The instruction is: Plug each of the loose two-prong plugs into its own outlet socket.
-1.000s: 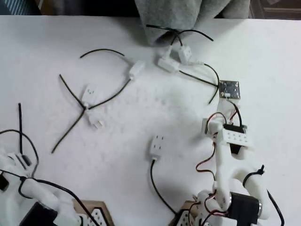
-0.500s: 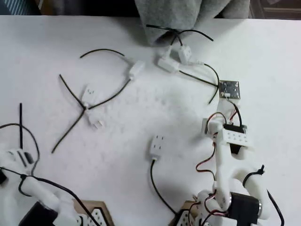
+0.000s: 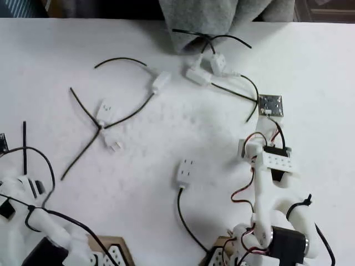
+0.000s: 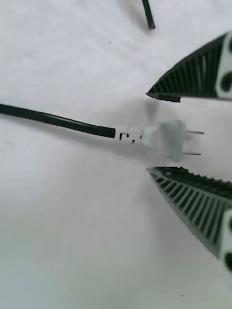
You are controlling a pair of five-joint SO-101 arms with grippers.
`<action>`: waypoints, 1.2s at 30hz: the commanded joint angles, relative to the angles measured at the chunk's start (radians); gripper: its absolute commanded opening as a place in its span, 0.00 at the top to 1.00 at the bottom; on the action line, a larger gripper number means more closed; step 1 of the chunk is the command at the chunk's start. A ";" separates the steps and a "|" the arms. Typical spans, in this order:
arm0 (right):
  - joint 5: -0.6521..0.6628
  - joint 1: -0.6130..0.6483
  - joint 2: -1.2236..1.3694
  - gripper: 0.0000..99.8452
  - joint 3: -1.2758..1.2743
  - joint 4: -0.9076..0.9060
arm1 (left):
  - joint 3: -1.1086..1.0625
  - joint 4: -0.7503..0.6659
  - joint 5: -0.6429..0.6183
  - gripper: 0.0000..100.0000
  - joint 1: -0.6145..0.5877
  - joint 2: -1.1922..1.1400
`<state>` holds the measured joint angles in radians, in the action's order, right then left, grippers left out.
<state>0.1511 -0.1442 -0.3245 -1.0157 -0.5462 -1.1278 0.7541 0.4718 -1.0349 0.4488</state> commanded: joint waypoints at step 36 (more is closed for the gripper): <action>0.003 0.008 -0.004 0.60 0.014 0.010 | 0.532 0.161 0.094 0.77 -0.153 -0.467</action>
<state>0.1511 -0.1442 -0.3245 -1.0157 -0.5462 -0.6859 0.9659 0.5424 -1.1254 -0.0146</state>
